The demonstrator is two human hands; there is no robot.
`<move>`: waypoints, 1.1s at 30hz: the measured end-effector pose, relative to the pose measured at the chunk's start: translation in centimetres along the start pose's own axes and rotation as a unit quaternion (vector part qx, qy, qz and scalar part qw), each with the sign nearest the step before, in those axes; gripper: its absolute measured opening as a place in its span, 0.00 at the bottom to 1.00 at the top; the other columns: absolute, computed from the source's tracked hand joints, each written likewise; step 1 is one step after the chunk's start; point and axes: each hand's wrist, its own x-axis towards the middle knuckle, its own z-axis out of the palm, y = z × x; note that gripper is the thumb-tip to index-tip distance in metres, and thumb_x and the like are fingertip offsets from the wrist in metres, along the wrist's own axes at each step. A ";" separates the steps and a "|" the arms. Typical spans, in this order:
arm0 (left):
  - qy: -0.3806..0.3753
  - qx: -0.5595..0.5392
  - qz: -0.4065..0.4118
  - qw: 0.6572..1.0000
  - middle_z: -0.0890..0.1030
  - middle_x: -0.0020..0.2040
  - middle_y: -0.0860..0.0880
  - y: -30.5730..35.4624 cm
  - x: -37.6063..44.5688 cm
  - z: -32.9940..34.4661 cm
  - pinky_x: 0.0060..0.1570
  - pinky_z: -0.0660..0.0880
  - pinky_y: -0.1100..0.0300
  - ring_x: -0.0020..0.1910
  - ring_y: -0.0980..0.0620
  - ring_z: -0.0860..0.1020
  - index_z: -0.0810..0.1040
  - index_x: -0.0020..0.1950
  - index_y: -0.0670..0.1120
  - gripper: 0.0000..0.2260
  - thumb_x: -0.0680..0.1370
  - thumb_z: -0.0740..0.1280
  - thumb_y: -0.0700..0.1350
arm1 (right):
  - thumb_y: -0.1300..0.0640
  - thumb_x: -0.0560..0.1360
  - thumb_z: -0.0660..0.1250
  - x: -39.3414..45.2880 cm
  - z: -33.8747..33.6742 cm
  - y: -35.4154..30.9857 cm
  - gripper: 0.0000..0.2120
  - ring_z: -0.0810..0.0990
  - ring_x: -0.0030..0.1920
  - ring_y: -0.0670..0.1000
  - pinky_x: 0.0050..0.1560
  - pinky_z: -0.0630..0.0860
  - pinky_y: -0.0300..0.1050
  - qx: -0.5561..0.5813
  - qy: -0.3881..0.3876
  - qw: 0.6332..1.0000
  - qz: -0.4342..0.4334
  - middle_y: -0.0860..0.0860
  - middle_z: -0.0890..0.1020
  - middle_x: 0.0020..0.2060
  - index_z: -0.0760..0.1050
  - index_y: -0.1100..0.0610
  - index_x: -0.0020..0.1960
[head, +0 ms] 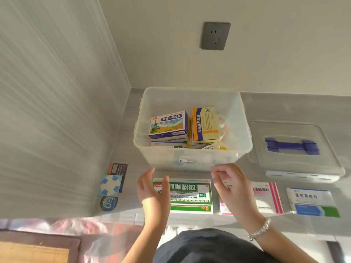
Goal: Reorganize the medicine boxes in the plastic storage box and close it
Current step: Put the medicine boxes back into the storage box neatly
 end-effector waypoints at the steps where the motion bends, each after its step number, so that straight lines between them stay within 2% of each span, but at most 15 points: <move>1: -0.010 0.017 -0.031 0.999 0.71 0.61 0.42 -0.8 -0.1 0.2 0.60 0.67 0.53 0.61 0.43 0.71 0.71 0.65 0.42 0.20 0.75 0.68 0.43 | 0.60 0.71 0.69 -0.6 0.7 1.1 0.08 0.80 0.39 0.39 0.39 0.75 0.27 0.004 -0.022 0.999 0.046 0.46 0.80 0.44 0.77 0.50 0.49; 3: -0.042 0.050 -0.103 0.992 0.69 0.66 0.41 -2.4 -0.3 0.6 0.62 0.68 0.50 0.63 0.41 0.70 0.68 0.68 0.42 0.23 0.75 0.67 0.47 | 0.58 0.71 0.70 -1.4 2.1 3.4 0.10 0.79 0.37 0.39 0.38 0.78 0.33 -0.008 -0.056 0.990 0.126 0.49 0.81 0.46 0.77 0.53 0.52; 5: -0.073 0.067 -0.160 0.982 0.67 0.69 0.42 -3.7 -0.6 0.7 0.62 0.70 0.46 0.65 0.41 0.69 0.64 0.71 0.43 0.26 0.76 0.66 0.50 | 0.54 0.72 0.69 -1.8 3.3 5.3 0.14 0.80 0.39 0.40 0.39 0.78 0.33 -0.025 -0.102 0.978 0.181 0.52 0.81 0.51 0.76 0.55 0.57; 8: -0.106 0.064 -0.178 0.976 0.72 0.65 0.42 -5.0 -0.6 0.7 0.55 0.73 0.51 0.58 0.45 0.74 0.66 0.69 0.44 0.23 0.77 0.65 0.50 | 0.48 0.73 0.66 -2.2 4.6 6.9 0.22 0.82 0.42 0.47 0.45 0.80 0.43 -0.029 -0.171 0.957 0.231 0.54 0.81 0.54 0.73 0.57 0.62; 9: -0.114 0.066 -0.178 0.975 0.74 0.62 0.43 -5.2 -0.6 0.7 0.52 0.74 0.53 0.54 0.46 0.75 0.68 0.68 0.44 0.21 0.77 0.64 0.50 | 0.47 0.73 0.66 -2.2 5.0 7.1 0.23 0.82 0.40 0.47 0.44 0.80 0.42 -0.035 -0.183 0.952 0.242 0.53 0.82 0.51 0.73 0.58 0.63; 10: -0.118 0.065 -0.176 0.975 0.76 0.60 0.43 -5.4 -0.5 0.6 0.49 0.74 0.54 0.52 0.47 0.76 0.69 0.67 0.45 0.20 0.77 0.64 0.50 | 0.46 0.73 0.65 -2.3 5.3 7.2 0.23 0.81 0.36 0.45 0.39 0.79 0.37 -0.044 -0.191 0.948 0.252 0.52 0.83 0.46 0.73 0.59 0.62; 12: -0.119 0.059 -0.182 0.974 0.78 0.57 0.44 -5.7 -0.6 0.6 0.48 0.76 0.53 0.50 0.47 0.78 0.70 0.66 0.45 0.19 0.77 0.64 0.50 | 0.46 0.74 0.65 -2.4 5.7 7.4 0.23 0.75 0.27 0.42 0.26 0.70 0.29 -0.058 -0.200 0.941 0.266 0.50 0.82 0.36 0.73 0.61 0.62; 13: -0.118 0.056 -0.189 0.973 0.79 0.56 0.44 -5.8 -0.6 0.6 0.45 0.76 0.55 0.49 0.47 0.79 0.70 0.66 0.45 0.19 0.77 0.65 0.50 | 0.46 0.74 0.65 -2.4 5.8 7.5 0.23 0.74 0.26 0.41 0.23 0.68 0.28 -0.062 -0.200 0.939 0.272 0.49 0.81 0.35 0.72 0.61 0.62; 15: -0.114 0.040 -0.202 0.972 0.80 0.51 0.46 -5.9 -0.8 0.6 0.37 0.73 0.60 0.44 0.49 0.79 0.69 0.65 0.44 0.19 0.77 0.65 0.49 | 0.46 0.74 0.65 -2.4 5.9 7.7 0.21 0.76 0.29 0.41 0.24 0.70 0.29 -0.059 -0.198 0.936 0.286 0.47 0.81 0.35 0.72 0.60 0.60; 17: -0.113 0.027 -0.206 0.972 0.80 0.49 0.48 -6.0 -0.8 0.6 0.37 0.72 0.60 0.43 0.50 0.78 0.69 0.63 0.43 0.18 0.76 0.66 0.48 | 0.47 0.73 0.66 -2.2 5.8 7.8 0.20 0.78 0.32 0.41 0.27 0.73 0.30 -0.040 -0.202 0.931 0.301 0.46 0.81 0.36 0.72 0.59 0.59; 21: -0.117 0.024 -0.208 0.971 0.80 0.54 0.44 -6.3 -0.6 0.5 0.44 0.74 0.56 0.47 0.47 0.78 0.70 0.62 0.43 0.16 0.76 0.66 0.45 | 0.48 0.73 0.66 -2.1 5.7 7.8 0.20 0.82 0.39 0.48 0.37 0.79 0.39 -0.026 -0.203 0.927 0.313 0.50 0.82 0.41 0.72 0.61 0.58; 24: -0.105 0.024 -0.202 0.973 0.78 0.56 0.42 -5.6 -1.2 0.6 0.51 0.75 0.50 0.52 0.44 0.77 0.70 0.61 0.43 0.15 0.76 0.66 0.45 | 0.48 0.72 0.68 -2.4 5.4 7.3 0.18 0.76 0.31 0.46 0.30 0.75 0.36 -0.035 -0.187 0.934 0.303 0.49 0.79 0.34 0.72 0.62 0.53; 28: -0.071 -0.014 -0.173 0.982 0.81 0.44 0.51 -3.7 -1.3 -0.9 0.38 0.72 0.61 0.45 0.50 0.80 0.73 0.55 0.45 0.12 0.75 0.69 0.47 | 0.48 0.70 0.70 -2.2 3.5 5.6 0.16 0.79 0.33 0.46 0.27 0.71 0.30 0.010 -0.140 0.949 0.282 0.48 0.80 0.36 0.73 0.59 0.49; 31: -0.060 -0.072 -0.148 0.985 0.83 0.41 0.54 -1.7 -0.8 -3.2 0.35 0.74 0.69 0.40 0.58 0.82 0.76 0.50 0.49 0.11 0.71 0.73 0.48 | 0.47 0.68 0.72 -1.1 1.1 3.3 0.15 0.82 0.38 0.50 0.35 0.76 0.37 0.071 -0.128 0.954 0.261 0.49 0.82 0.38 0.74 0.56 0.47; 33: -0.049 -0.122 -0.130 0.983 0.84 0.39 0.54 0.2 -0.4 -4.9 0.34 0.74 0.71 0.38 0.62 0.82 0.76 0.47 0.51 0.13 0.66 0.75 0.50 | 0.42 0.66 0.71 -0.3 -0.8 1.4 0.18 0.82 0.38 0.46 0.36 0.77 0.39 0.094 -0.144 0.955 0.239 0.46 0.82 0.39 0.73 0.53 0.47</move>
